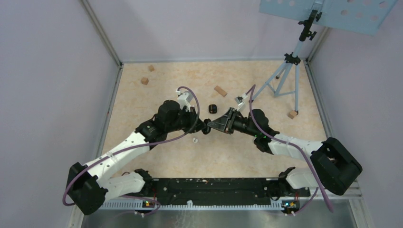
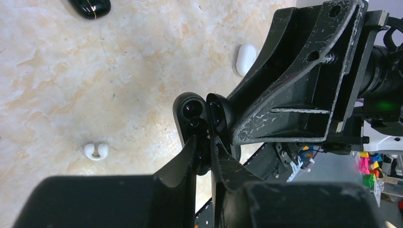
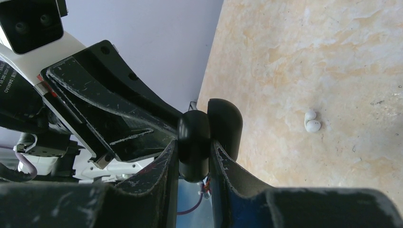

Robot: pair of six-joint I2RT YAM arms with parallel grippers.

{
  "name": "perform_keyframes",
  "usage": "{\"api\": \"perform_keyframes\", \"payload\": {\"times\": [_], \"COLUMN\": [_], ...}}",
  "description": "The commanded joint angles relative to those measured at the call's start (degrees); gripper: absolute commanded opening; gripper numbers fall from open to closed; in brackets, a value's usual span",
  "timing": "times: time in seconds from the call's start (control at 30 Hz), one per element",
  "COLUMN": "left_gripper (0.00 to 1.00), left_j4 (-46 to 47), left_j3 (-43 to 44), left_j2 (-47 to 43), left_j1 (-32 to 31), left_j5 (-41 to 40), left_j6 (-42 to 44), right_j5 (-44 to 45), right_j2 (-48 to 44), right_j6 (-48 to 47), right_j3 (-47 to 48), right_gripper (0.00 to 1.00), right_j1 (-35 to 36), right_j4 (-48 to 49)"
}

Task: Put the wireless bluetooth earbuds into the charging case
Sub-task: Place the right earbud at the center of the board.

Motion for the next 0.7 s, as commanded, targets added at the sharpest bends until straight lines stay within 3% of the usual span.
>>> {"api": "perform_keyframes", "payload": {"times": [0.0, 0.23, 0.67], "left_gripper": [0.13, 0.00, 0.00], "left_j4": [-0.06, -0.93, -1.23], "left_j3": [1.92, 2.61, 1.71], "left_j2": [-1.08, -1.49, -4.76], "left_j1": [-0.21, -0.27, -0.21], "left_j5": [-1.21, -1.63, -5.45], "left_j6": [0.58, 0.75, -0.73], "right_j5": [-1.08, -0.99, -0.82], "right_j2": [-0.47, -0.48, -0.04], "right_j6": [0.60, 0.69, 1.04], "right_j3": [0.18, 0.13, 0.04], "right_gripper": [0.00, 0.00, 0.00], "right_j1": [0.86, 0.82, 0.77], "right_j4": [4.55, 4.77, 5.22]}}
